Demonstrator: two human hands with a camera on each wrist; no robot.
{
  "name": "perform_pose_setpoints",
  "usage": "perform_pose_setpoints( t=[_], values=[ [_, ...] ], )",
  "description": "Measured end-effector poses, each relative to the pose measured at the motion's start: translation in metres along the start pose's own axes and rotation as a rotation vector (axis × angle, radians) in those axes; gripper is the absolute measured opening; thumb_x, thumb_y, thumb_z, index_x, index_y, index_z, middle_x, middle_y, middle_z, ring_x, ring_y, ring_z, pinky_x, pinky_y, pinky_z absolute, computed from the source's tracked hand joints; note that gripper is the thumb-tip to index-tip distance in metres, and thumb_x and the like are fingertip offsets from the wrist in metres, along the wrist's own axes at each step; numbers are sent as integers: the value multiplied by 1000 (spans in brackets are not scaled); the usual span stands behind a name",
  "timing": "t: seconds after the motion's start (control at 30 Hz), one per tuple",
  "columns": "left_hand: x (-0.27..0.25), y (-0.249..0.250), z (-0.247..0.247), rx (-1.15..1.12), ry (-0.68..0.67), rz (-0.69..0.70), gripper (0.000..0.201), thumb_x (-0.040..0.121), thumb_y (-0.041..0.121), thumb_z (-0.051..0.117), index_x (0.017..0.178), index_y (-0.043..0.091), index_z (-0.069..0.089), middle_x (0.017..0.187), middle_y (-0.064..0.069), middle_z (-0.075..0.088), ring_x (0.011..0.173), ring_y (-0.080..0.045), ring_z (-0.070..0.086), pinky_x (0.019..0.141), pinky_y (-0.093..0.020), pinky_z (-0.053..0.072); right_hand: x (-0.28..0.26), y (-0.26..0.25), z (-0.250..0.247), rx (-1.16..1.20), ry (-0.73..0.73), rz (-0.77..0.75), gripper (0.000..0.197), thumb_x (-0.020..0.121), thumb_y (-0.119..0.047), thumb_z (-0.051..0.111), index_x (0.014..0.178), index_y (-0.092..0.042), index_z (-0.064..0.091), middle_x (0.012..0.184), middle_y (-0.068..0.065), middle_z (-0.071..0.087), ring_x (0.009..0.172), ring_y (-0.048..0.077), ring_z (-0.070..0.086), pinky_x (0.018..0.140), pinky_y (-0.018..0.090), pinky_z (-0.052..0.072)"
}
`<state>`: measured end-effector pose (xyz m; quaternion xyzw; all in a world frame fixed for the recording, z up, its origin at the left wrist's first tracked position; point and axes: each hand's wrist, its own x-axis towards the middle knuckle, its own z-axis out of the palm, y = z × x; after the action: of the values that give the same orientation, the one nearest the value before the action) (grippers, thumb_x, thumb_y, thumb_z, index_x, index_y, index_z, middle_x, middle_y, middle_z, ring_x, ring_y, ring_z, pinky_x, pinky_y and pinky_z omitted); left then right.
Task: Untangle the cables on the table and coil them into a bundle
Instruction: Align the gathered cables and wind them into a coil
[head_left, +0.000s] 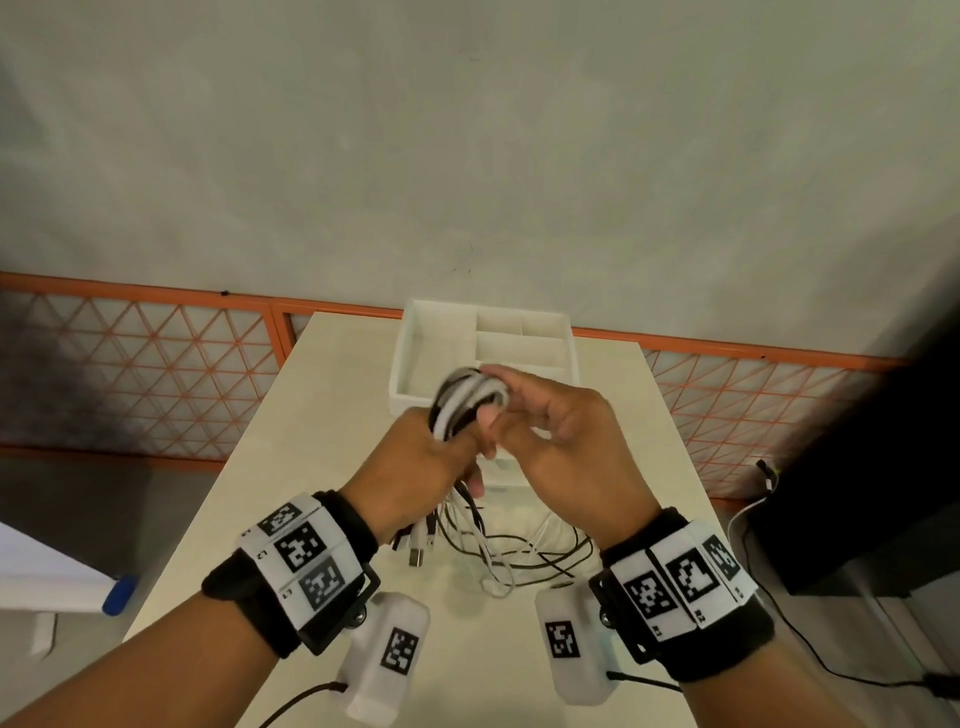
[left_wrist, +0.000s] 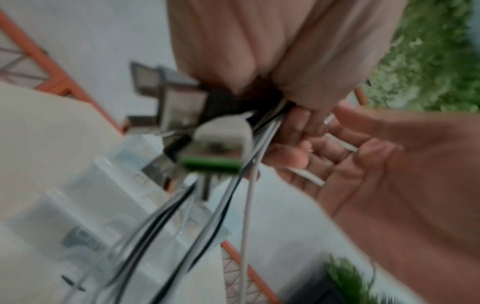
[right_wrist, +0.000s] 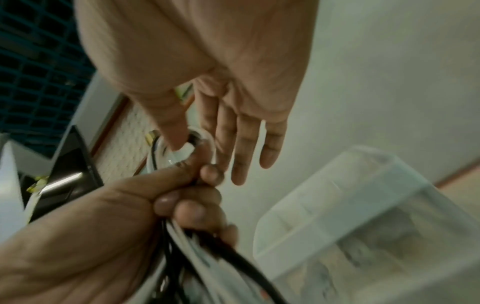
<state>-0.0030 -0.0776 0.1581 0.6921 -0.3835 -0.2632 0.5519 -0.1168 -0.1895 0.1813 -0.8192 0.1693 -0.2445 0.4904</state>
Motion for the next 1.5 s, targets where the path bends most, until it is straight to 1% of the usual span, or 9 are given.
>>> perform_pose_setpoints(
  t=[0.1,0.2,0.27,0.33,0.6,0.77,0.87,1.3,1.5],
  values=[
    [3,5,-6,-194,72,28,40,88,46,60,75,8,63,49,-10,53,46,-21,51,58,-36,50,-3,19,7,72,-302,82,76,80,-23,75,148,-33,41,124,-16,65,128,9,57,114,42,41],
    [2,16,-6,-372,-9,60,39,89,41,56,75,4,56,46,0,34,39,-16,39,54,-32,49,-13,34,25,-124,-455,132,50,79,-20,78,123,-31,56,111,-16,68,112,3,62,106,38,48],
    [2,20,-7,-441,-57,35,38,89,41,56,74,6,54,47,1,30,37,-13,34,50,-28,45,-15,39,33,-174,-398,185,10,84,-25,73,93,-22,70,81,-3,74,71,3,67,77,34,59],
    [1,20,-10,-432,-77,-4,39,88,42,58,73,6,54,48,0,28,37,-13,30,48,-28,42,-14,46,32,-215,-337,242,27,89,-35,70,69,-17,73,49,-5,62,41,2,51,51,20,47],
    [-3,7,-22,-97,-77,-298,45,81,47,72,66,12,49,47,4,30,41,-16,31,50,-25,36,-5,78,-3,-594,-113,324,48,81,-33,70,42,-18,48,50,1,57,54,21,56,53,29,44],
    [-6,-7,-6,386,-232,-263,29,68,43,85,81,23,70,60,15,65,57,-1,61,54,-14,42,1,68,-11,-667,54,349,19,66,-13,57,53,-5,47,50,5,45,54,27,43,53,28,41],
    [-1,-21,5,552,-153,-271,20,73,43,79,76,28,67,65,12,63,63,-3,59,53,-15,38,2,59,-7,-583,89,370,14,64,-13,58,54,-5,50,54,4,51,57,27,47,54,28,43],
    [1,-42,13,213,15,-278,32,86,33,70,59,19,60,42,7,53,39,-7,48,49,-17,39,1,34,-22,-132,-13,276,32,77,-14,76,59,2,56,49,-4,38,45,11,33,50,27,28],
    [2,-42,-4,-5,153,-265,31,94,27,63,75,6,74,59,-3,67,51,-13,56,58,-26,51,-2,37,-42,7,-108,236,8,90,-18,72,94,-17,79,70,6,69,53,10,55,56,26,44]
  ],
)
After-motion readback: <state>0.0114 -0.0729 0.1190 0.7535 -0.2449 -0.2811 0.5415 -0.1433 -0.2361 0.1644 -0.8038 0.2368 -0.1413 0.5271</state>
